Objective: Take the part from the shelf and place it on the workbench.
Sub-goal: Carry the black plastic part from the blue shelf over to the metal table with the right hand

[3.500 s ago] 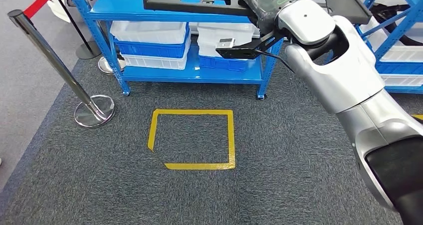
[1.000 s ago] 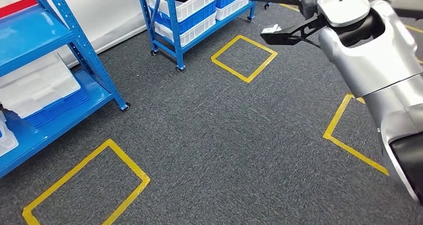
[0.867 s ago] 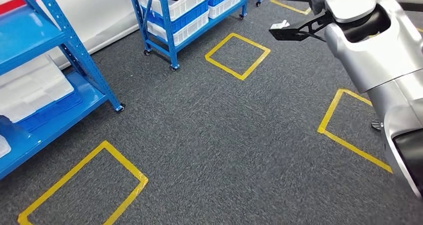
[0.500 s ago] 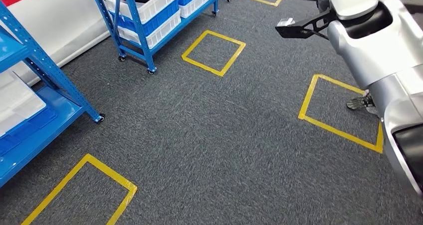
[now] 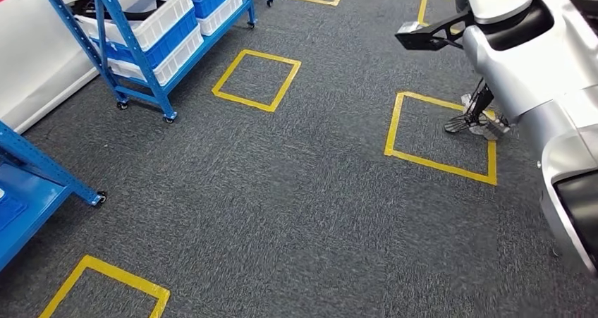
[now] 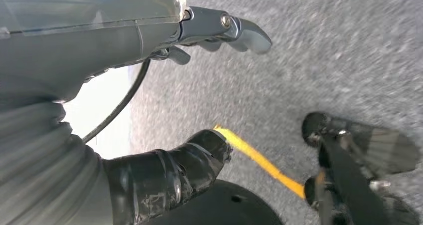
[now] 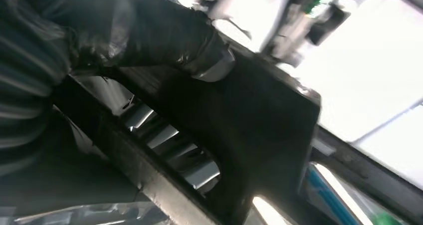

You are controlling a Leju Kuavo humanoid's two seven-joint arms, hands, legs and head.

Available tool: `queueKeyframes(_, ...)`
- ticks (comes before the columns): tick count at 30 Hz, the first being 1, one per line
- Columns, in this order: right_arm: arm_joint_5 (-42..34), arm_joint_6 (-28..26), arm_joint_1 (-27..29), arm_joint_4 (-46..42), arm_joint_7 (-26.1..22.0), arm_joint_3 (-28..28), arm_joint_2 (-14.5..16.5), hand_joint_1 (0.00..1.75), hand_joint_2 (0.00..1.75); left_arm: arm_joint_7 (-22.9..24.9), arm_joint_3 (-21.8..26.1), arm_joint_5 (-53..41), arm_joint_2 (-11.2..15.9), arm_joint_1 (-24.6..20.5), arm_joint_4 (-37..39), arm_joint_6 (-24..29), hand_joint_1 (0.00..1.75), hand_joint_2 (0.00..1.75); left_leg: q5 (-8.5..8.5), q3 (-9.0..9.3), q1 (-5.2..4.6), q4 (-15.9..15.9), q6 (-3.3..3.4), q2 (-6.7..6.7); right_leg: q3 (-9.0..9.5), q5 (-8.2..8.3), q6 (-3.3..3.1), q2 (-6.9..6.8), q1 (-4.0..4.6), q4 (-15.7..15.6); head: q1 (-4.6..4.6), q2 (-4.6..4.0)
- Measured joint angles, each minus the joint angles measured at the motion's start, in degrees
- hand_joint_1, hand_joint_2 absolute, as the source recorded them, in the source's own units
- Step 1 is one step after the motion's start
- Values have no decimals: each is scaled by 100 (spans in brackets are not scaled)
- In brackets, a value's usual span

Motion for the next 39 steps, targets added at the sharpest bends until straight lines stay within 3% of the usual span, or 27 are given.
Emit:
queueKeyframes(2,75,3,-17,119,22,-11,19,175,175,-9,19,-1,1,-24,0,-14,0,175,11,37,-15,-79,34,88,-34,39,74,107,-30,-33,2,0)
queueKeyframes(3,116,-1,-21,180,27,-26,17,175,175,-14,28,-3,3,-33,-1,-19,0,175,36,64,-15,-134,66,161,-48,31,103,38,-26,-29,5,0)
queueKeyframes(4,163,-4,-28,229,43,-46,20,175,175,-16,36,-10,6,-35,-1,-19,0,175,63,92,-10,-191,101,234,-89,-26,126,-108,-13,48,4,0)
queueKeyframes(6,260,9,-48,318,107,-95,37,175,175,-9,48,-49,9,-31,-2,-16,0,175,95,130,-10,-262,149,370,-324,-297,155,-488,4,540,4,0)
queueKeyframes(8,348,36,-56,429,182,-145,58,175,175,-2,49,-117,9,-26,-2,-10,0,175,87,137,-18,-266,164,489,-663,-550,186,-621,-24,1224,4,0)
queueKeyframes(9,380,52,-57,487,199,-169,68,175,175,-2,48,-148,9,-26,-2,-9,0,175,75,141,-17,-262,165,552,-753,-553,199,-639,-43,1384,4,0)
queueKeyframes(10,402,66,-58,535,208,-196,80,175,175,-4,48,-171,7,-26,-2,-8,0,175,60,149,-17,-255,162,617,-742,-457,210,-659,-58,1340,4,0)
queueKeyframes(11,420,80,-62,569,211,-225,93,175,175,-10,47,-182,3,-25,-2,-9,0,175,39,162,-16,-248,153,684,-616,-277,216,-703,-67,1074,4,0)
queueKeyframes(13,457,103,-80,609,214,-288,128,175,175,-35,47,-199,-4,-23,-2,-11,0,175,-14,195,-37,-233,114,809,-241,39,208,-950,-29,316,4,0)
queueKeyframes(15,503,110,-103,635,217,-353,163,175,175,-72,44,-229,-5,-26,-2,-12,0,175,-63,232,-78,-227,53,924,-52,111,148,-1127,38,-75,2,0)
queueKeyframes(17,543,110,-115,663,228,-427,179,175,175,-100,41,-254,-4,-42,-2,-13,0,175,-104,279,-96,-233,-9,1052,-43,88,66,-1035,66,-99,1,0)
queueKeyframes(18,562,110,-119,673,232,-468,183,175,175,-108,40,-259,-4,-51,-2,-14,0,175,-143,292,-84,-213,-40,1047,-31,88,32,-969,58,-111,1,0)
queueKeyframes(20,615,109,-141,681,237,-546,201,175,175,-110,39,-275,-4,-54,-2,-16,0,175,-353,183,-50,83,-76,829,0,95,-53,-837,35,-140,1,0)
queueKeyframes(22,670,109,-151,681,239,-595,231,175,175,-104,39,-298,-5,-38,-2,-16,0,175,-700,-157,-31,799,-84,544,13,89,-117,-697,34,-145,2,0)
queueKeyframes(23,692,111,-142,681,238,-613,245,175,175,-97,39,-313,-5,-27,-2,-15,0,175,-826,-353,-30,1173,-86,485,14,85,-134,-611,41,-140,1,0)
queueKeyframes(24,713,119,-131,681,234,-634,261,175,175,-87,38,-332,-7,-20,-2,-10,0,175,-854,-494,-31,1405,-85,458,17,82,-140,-516,48,-132,1,0)
queueKeyframes(25,739,135,-122,679,229,-658,270,175,175,-76,34,-355,-8,-16,-2,1,0,175,-769,-550,-31,1436,-76,442,19,76,-143,-419,54,-119,2,0)
queueKeyframes(27,806,176,-116,675,223,-713,275,175,175,-61,15,-403,-8,-17,-2,40,0,175,-326,-378,-32,872,-36,362,22,57,-137,-243,52,-81,2,0)
queueKeyframes(29,868,204,-115,674,225,-756,268,175,175,-57,-1,-430,-4,-8,-2,79,0,175,-5,-97,-27,174,6,141,3,37,-105,-99,43,-43,2,0)
queueKeyframes(31,912,217,-99,674,220,-790,245,175,175,-62,-9,-460,-2,-10,-2,99,0,175,26,28,-39,-79,29,35,-27,52,-44,24,9,-47,0,0)
queueKeyframes(32,938,222,-88,674,213,-810,223,175,175,-66,-20,-484,-1,-21,-2,110,0,175,30,52,-47,-127,41,83,-36,71,-7,86,-10,-65,-1,0)
queueKeyframes(33,964,227,-79,673,206,-834,196,175,175,-69,-37,-511,1,-31,-3,119,0,175,52,76,-43,-167,67,150,-42,74,25,102,-22,-79,-1,0)
queueKeyframes(35,1008,238,-79,664,199,-875,150,175,175,-73,-77,-552,4,-39,-6,150,0,175,106,137,-27,-293,133,286,-130,-50,73,-124,5,75,2,0)
queueKeyframes(37,1025,246,-81,649,199,-888,139,175,175,-73,-96,-567,6,-34,-9,175,0,175,128,179,-27,-360,172,418,-415,-364,113,-481,18,676,3,0)
queueKeyframes(39,1027,260,-62,643,198,-889,139,175,175,-73,-100,-568,5,-33,-9,184,0,175,108,199,-28,-360,175,551,-730,-569,161,-618,-23,1328,3,0)
